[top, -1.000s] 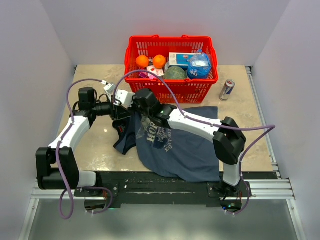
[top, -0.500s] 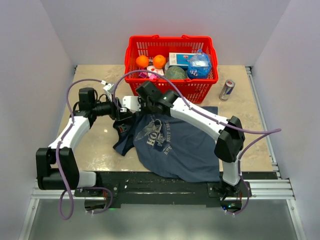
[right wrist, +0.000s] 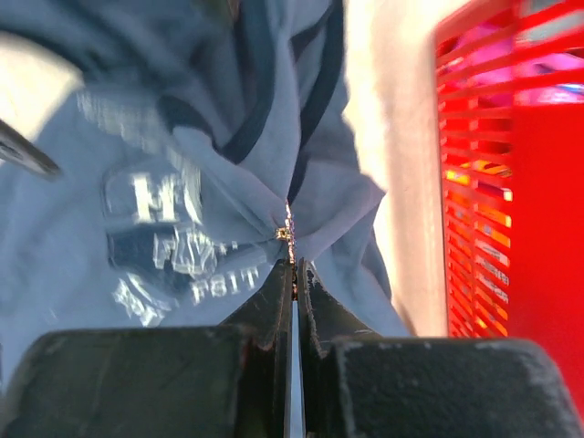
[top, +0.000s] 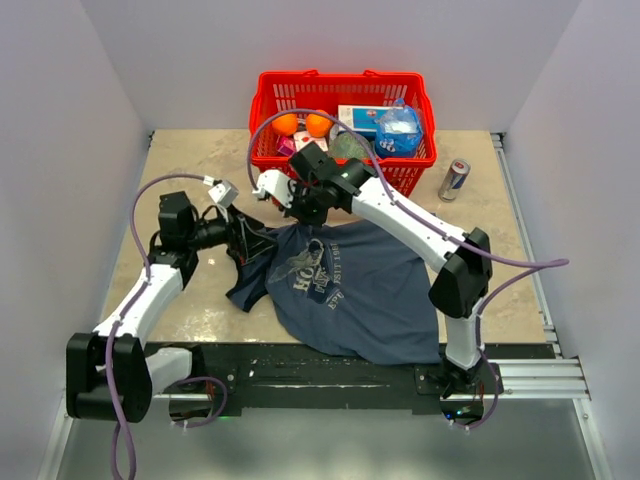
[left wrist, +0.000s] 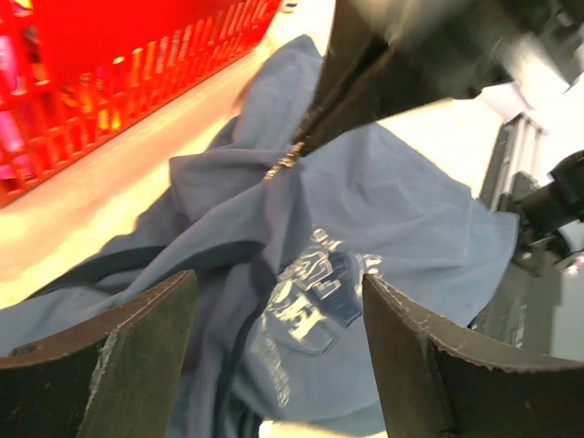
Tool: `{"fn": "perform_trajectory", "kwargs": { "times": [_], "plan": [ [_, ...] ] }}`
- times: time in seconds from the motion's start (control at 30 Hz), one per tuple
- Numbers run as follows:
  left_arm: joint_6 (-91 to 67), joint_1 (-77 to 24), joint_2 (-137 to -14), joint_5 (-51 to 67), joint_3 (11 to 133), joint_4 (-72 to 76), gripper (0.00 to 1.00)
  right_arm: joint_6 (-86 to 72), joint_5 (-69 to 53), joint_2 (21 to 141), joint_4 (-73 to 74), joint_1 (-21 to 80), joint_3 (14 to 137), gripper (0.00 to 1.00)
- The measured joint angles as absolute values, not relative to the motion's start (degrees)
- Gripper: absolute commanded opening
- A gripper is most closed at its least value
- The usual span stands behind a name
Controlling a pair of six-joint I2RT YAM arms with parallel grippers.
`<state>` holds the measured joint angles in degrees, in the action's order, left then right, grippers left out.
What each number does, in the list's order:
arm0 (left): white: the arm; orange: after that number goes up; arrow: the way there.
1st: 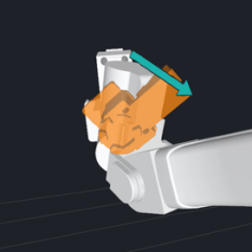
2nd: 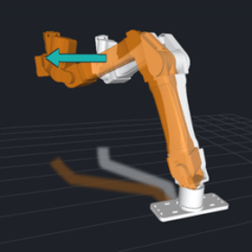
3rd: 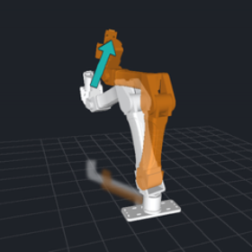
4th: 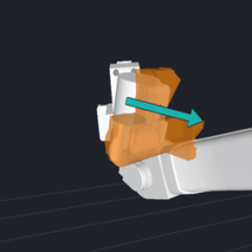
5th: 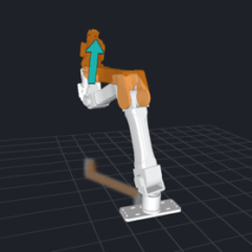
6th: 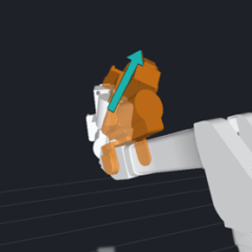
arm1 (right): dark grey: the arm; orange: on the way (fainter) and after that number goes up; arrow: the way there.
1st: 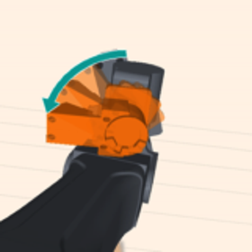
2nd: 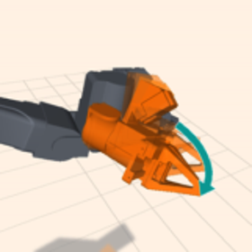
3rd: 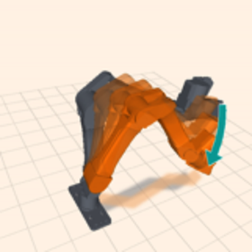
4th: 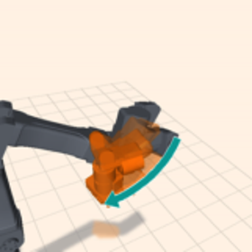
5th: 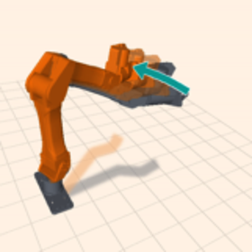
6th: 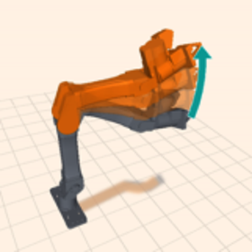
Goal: Remove the brooch from the garment
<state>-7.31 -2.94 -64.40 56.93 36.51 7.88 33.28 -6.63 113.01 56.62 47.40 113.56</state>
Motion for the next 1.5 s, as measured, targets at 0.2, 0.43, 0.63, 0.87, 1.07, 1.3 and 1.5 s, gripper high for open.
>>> {"fn": "perform_trajectory", "kwargs": {
  "times": [0.2,0.43,0.63,0.87,1.07,1.3,1.5],
  "plan": [
    [-14.5,-4.2,-69.9,57.1,36.7,19.7,0.78,22.7,-11.4,103.8,47.2,45.6,105.7,0.00],
    [-22.2,-4.3,-73.3,59.7,37.3,29.8,0.80,9.2,-14.7,92.7,29.9,45.3,93.1,0.00],
    [-30.0,-5.5,-73.3,60.4,37.1,39.3,0.81,3.4,-15.6,93.0,20.8,45.4,91.2,0.00],
    [-38.0,-6.9,-74.7,61.8,37.1,48.2,0.78,1.8,-11.8,93.0,13.2,46.3,86.8,0.00],
    [-41.4,-8.1,-76.0,62.8,37.1,50.6,0.63,-0.3,-9.3,93.0,9.5,46.9,86.4,0.00],
    [-40.8,-8.0,-76.0,63.0,37.4,49.0,0.48,-3.0,-8.8,93.6,8.2,47.0,86.5,0.00],
    [-37.7,-7.4,-76.0,63.1,39.2,43.6,0.49,-3.8,-12.2,94.3,8.2,46.9,87.2,0.00]
  ]
}}
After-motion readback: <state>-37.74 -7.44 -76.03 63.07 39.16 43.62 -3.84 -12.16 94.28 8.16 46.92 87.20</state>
